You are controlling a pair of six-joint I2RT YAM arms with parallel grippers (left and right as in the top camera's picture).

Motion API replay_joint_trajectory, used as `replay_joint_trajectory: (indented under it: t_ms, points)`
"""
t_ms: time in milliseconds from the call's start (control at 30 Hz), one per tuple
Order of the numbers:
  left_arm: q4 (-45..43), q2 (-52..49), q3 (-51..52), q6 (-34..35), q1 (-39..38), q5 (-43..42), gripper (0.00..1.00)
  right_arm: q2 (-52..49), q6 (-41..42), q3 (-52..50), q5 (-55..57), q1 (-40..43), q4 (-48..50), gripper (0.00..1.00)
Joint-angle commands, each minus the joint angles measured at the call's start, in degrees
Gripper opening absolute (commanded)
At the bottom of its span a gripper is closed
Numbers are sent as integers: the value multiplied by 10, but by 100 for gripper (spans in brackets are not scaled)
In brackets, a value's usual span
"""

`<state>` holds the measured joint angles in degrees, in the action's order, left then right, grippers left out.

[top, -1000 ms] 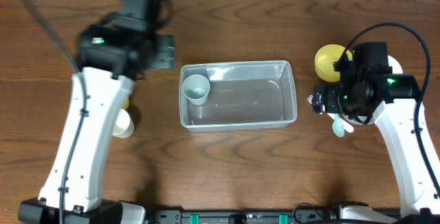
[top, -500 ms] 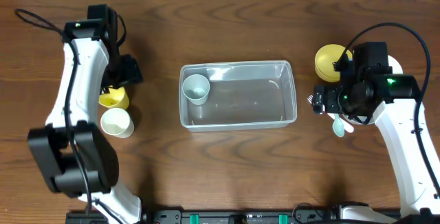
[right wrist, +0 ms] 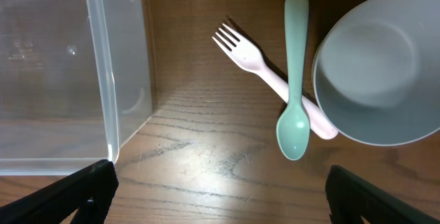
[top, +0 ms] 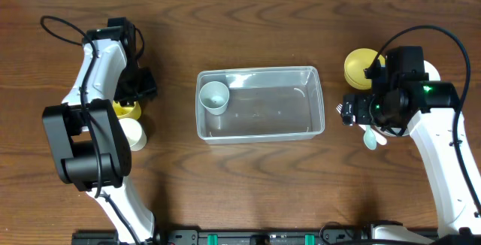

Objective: Pack container
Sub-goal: 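Move the left gripper back and grasp the yellow cup, then place the yellow cup into the container beside the grey cup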

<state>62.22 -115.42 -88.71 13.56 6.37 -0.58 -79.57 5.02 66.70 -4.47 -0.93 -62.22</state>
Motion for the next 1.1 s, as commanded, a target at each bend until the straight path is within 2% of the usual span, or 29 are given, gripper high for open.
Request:
replay_joint_trajectory:
  t_ms: [0,100,333,433,567,800,1067]
  points:
    - [-2,-1,0,0,3,33,39,0,5,11,2,-1,-2,98]
    - [-3,-1,0,0,3,53,28,0,5,11,2,-1,-2,98]
    - [-10,-1,0,0,3,58,13,0,5,11,2,-1,-2,97]
    - [-14,-1,0,0,3,58,13,0,5,11,2,-1,-2,97]
    - [-21,0,-2,-2,2,58,6,0,5,11,2,-1,-2,97]
    - [-20,16,-40,-21,-5,58,6,0,5,11,2,-1,-2,97]
    - [70,109,-142,-23,-92,57,6,0,5,11,2,-1,-2,97]
